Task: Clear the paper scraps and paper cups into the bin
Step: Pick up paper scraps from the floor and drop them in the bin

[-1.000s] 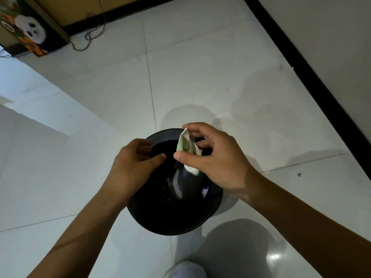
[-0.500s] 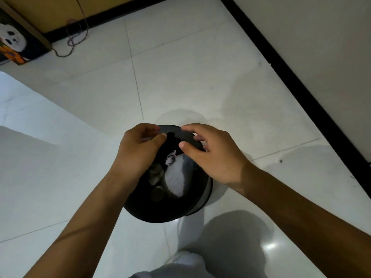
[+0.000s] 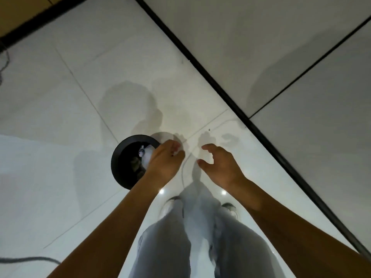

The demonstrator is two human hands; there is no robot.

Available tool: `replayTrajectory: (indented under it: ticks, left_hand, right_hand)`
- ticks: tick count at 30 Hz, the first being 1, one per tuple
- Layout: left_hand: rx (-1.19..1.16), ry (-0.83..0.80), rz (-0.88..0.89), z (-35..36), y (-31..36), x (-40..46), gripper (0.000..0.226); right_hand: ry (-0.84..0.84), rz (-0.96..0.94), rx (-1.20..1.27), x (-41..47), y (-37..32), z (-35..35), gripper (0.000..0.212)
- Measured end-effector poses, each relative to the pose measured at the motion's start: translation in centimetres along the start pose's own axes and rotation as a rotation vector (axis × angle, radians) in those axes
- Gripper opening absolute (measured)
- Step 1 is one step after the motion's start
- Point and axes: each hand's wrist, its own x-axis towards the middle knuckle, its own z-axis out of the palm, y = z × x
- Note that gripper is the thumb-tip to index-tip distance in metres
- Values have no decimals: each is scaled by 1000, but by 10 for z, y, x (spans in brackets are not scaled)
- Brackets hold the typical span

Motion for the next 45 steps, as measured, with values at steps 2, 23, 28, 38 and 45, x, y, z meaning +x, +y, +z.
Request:
replayTrajectory:
  ticks: [2, 23, 28, 38, 45]
  left_hand:
    - [64, -93, 4, -1, 18, -26, 21]
    - [655, -599, 288, 65, 79, -270, 34]
    - [748, -622, 334, 123, 78, -317, 33]
    - [801, -772, 461, 257, 86, -424, 35]
    - [886, -863, 562, 334, 110, -459, 35]
  right_hand:
    - [12, 92, 40, -39, -5, -20, 49]
    - [560, 817, 612, -361, 65, -30, 53]
    - [628, 866, 709, -418, 117, -20, 55]
    - [815, 959, 804, -524, 220, -18, 58]
    - [1037, 1051, 903, -557, 272, -23, 57]
